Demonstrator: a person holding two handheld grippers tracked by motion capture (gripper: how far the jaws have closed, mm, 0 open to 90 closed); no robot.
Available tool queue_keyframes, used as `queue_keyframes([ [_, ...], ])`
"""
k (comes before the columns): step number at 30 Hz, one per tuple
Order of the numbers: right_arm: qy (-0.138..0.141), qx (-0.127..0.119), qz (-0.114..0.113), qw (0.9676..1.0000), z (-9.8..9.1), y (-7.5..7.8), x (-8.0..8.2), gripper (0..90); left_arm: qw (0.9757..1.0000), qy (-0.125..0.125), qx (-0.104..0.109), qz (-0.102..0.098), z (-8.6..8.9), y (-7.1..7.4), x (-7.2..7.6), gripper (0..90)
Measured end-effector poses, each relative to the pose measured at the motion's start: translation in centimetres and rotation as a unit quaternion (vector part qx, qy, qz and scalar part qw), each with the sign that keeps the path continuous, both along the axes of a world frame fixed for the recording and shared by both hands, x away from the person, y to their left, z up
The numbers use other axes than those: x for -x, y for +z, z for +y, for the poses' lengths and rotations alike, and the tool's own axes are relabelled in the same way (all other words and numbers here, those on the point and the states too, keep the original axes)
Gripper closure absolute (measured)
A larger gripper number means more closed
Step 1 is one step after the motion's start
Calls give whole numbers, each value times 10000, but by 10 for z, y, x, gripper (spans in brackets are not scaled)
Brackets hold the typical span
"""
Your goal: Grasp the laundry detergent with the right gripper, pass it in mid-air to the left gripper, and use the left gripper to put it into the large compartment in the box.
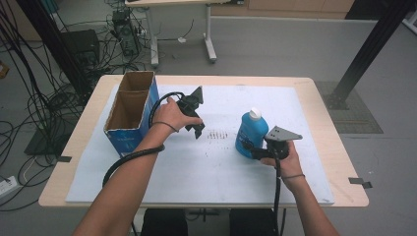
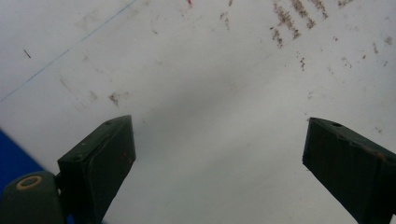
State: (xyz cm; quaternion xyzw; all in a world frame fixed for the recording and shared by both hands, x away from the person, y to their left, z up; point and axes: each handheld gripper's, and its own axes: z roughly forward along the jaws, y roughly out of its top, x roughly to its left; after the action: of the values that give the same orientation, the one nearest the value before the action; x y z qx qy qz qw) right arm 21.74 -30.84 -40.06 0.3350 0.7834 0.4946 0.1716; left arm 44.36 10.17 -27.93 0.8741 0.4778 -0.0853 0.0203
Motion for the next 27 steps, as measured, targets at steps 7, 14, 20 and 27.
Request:
queue_keyframes([
  [7, -7, -4, -11, 10000, 0, 0, 0, 408, 10000, -26, -2, -1, 0, 2, -1, 98],
  [14, -13, -1, -8, 10000, 0, 0, 1, 408, 10000, -37, 6, 6, -1, 1, -1, 98],
  [20, -17, 1, -5, 10000, 1, 0, 1, 408, 10000, -38, 8, -6, -1, 1, -1, 98],
  [27, -16, 1, -4, 10000, 1, 0, 1, 407, 10000, -30, 0, -21, 1, 3, 0, 98],
])
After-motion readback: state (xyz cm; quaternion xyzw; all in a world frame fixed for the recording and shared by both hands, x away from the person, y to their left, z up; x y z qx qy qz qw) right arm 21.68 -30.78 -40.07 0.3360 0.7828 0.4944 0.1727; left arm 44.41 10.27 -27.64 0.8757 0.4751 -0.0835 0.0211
